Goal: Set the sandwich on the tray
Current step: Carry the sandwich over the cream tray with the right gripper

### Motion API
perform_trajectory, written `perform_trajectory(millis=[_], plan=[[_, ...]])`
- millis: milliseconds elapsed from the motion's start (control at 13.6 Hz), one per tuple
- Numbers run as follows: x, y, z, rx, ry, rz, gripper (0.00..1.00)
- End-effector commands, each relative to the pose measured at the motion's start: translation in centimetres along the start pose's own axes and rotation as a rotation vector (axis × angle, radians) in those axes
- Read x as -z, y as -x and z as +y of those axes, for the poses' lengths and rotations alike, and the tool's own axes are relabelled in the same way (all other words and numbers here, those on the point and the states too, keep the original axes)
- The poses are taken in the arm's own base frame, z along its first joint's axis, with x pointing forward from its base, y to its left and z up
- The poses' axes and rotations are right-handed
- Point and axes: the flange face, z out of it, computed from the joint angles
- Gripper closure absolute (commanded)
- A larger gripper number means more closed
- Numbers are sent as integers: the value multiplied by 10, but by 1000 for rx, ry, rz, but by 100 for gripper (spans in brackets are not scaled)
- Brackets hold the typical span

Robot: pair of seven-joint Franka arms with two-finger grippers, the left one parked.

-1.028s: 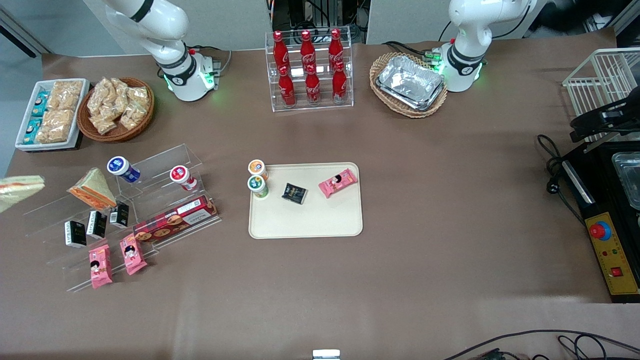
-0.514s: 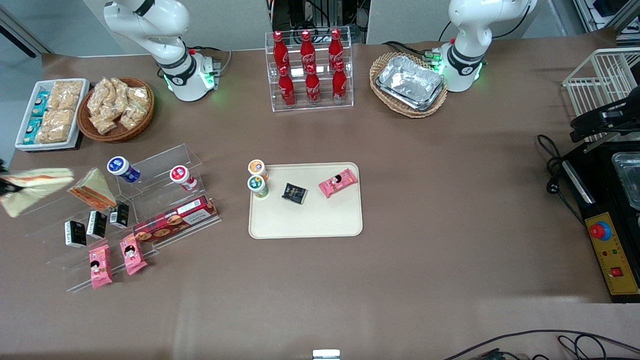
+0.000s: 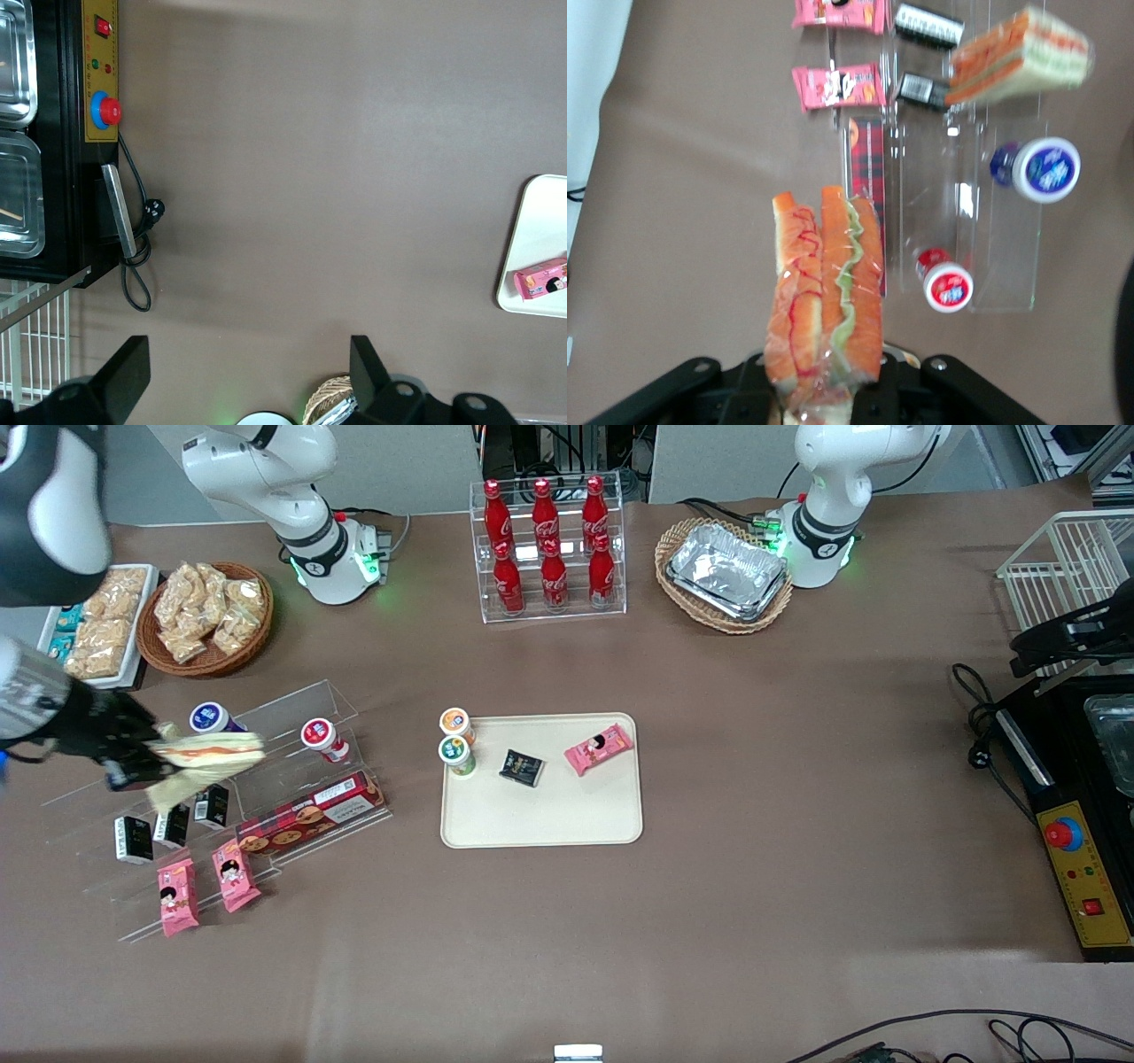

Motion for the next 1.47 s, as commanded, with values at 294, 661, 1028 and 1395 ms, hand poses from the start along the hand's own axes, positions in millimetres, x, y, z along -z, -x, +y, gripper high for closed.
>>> perform_trajectory(millis=[294, 661, 1028, 1395], plan=[[-68, 114, -76, -215, 23, 33, 96], [-127, 181, -112, -319, -37, 55, 96], [-176, 212, -131, -412, -89, 61, 96], [-237, 247, -150, -453, -148, 66, 96]])
